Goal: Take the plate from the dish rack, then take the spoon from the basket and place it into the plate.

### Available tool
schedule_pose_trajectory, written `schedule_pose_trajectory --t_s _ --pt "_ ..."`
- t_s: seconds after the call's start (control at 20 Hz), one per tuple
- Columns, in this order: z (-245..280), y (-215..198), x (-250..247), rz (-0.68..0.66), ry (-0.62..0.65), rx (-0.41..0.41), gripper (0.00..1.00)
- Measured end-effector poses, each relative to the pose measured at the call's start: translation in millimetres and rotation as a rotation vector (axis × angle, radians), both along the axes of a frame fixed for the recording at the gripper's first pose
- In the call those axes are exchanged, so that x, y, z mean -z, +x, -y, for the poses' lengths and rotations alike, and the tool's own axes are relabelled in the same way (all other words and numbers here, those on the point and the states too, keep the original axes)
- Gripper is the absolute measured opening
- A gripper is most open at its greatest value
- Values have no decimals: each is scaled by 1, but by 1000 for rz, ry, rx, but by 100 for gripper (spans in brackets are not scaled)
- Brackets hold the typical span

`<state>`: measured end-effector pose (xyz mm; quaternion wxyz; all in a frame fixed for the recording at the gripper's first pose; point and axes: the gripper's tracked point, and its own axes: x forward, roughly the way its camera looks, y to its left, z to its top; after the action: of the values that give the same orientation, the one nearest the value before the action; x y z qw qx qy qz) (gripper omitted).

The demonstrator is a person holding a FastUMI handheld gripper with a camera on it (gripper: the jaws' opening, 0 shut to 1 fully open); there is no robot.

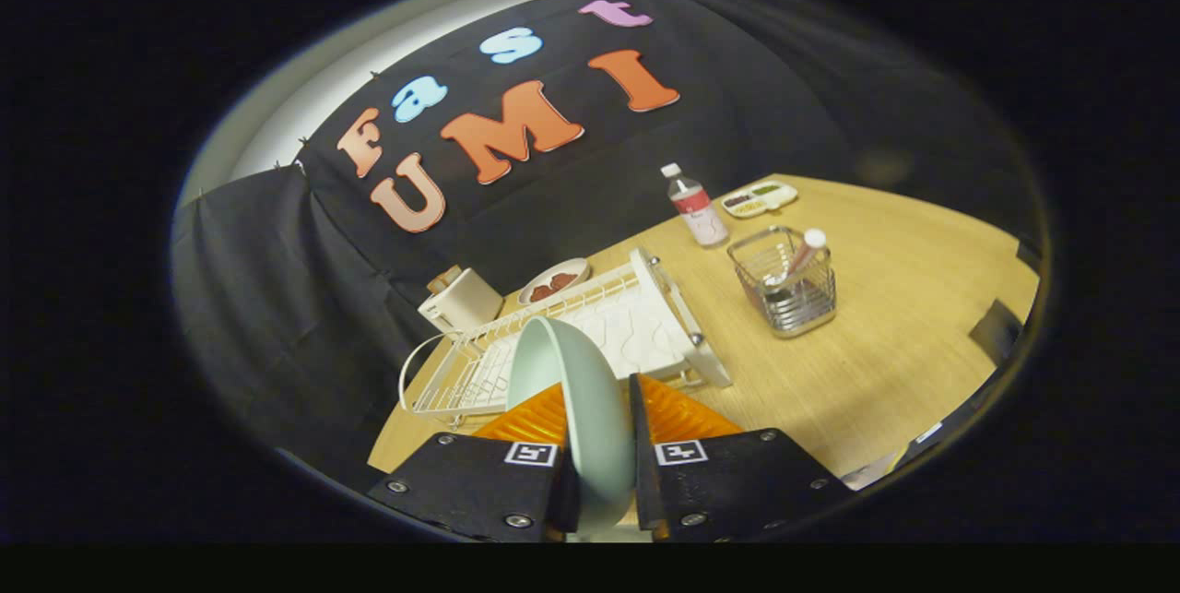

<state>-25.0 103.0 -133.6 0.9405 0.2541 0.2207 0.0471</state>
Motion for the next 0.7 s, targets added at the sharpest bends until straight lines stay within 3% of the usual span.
schedule_pose_trajectory --t_s 0.45,0.6,0.7 --pt "-36 -8 75 -143 205 -46 24" --pt "-43 -7 81 -165 224 -68 25" --pt "-33 -1 93 -179 162 -37 27"
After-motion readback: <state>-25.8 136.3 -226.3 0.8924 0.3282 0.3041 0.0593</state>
